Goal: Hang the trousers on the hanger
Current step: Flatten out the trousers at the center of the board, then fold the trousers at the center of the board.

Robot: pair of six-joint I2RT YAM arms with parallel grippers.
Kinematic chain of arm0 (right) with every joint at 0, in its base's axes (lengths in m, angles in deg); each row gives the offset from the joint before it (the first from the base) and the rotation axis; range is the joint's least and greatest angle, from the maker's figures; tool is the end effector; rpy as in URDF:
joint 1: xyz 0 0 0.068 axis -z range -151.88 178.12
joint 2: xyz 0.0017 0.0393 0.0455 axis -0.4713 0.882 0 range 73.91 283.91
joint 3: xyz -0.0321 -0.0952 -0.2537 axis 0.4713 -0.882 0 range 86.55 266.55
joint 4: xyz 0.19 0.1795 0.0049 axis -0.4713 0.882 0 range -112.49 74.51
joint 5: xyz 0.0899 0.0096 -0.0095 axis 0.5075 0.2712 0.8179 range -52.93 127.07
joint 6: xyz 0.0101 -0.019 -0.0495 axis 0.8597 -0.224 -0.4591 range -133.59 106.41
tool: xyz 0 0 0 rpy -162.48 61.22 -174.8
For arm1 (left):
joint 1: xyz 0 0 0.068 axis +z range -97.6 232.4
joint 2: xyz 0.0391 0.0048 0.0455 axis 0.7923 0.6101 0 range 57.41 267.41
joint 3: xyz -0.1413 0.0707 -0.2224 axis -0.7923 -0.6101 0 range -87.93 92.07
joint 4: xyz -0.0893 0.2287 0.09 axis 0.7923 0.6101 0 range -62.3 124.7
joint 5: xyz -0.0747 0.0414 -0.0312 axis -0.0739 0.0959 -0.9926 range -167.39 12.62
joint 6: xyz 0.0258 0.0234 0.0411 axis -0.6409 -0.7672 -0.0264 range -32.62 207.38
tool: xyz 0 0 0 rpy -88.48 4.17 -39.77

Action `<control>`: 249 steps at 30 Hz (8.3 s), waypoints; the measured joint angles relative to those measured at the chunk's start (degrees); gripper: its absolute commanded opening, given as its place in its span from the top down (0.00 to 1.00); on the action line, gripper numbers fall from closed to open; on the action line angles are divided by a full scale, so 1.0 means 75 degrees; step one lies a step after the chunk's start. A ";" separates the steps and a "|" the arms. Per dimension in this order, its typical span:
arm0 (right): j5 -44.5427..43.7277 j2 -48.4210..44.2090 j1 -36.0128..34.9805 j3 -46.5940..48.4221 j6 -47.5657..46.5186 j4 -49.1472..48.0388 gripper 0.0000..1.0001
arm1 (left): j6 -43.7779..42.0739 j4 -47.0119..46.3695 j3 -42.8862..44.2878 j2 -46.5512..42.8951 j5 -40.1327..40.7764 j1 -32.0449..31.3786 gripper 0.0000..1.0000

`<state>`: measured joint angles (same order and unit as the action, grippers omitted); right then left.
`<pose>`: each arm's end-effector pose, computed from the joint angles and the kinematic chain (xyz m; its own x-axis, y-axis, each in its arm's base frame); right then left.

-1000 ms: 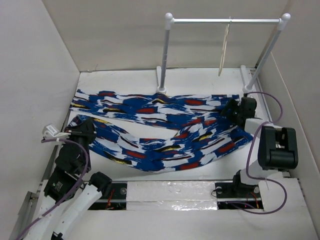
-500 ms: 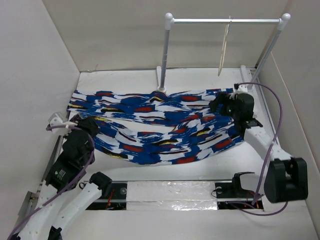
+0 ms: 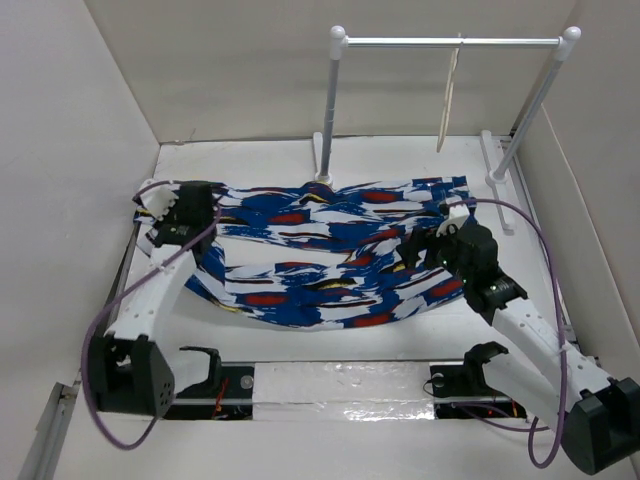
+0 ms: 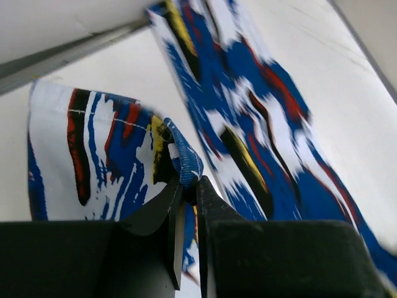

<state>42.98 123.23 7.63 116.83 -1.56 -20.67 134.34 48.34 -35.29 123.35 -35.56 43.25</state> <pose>0.1874 0.0738 0.2515 -0.4176 0.0653 -0.9063 -0.3592 0.9043 0.2306 0.2487 -0.0161 0.3005 -0.0637 -0.5414 -0.8383 -0.6946 0.6272 -0.3523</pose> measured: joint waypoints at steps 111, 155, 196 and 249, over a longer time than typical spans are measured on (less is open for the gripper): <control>-0.3177 -0.2474 0.4036 0.2235 0.1652 0.5694 1.00 | -0.1207 -0.0309 -0.0883 -0.4911 -0.4071 0.3477 1.00; -0.1731 0.7592 0.3969 0.6583 0.1443 0.1373 0.15 | -0.2212 -0.0615 0.6228 0.7297 -0.1743 0.2847 0.11; -0.0149 -0.0058 0.5001 0.0137 0.2346 -0.0111 1.00 | -0.0842 -0.3768 -0.0676 0.2430 -0.2154 -0.4106 0.79; -0.0708 0.5228 -0.1941 0.7478 0.0979 0.1230 1.00 | 0.0204 -0.2471 -0.2530 -0.4351 -0.2110 -0.3972 0.39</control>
<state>37.67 162.45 -6.93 172.92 5.79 -11.44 135.87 29.81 -54.26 90.71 -51.39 13.46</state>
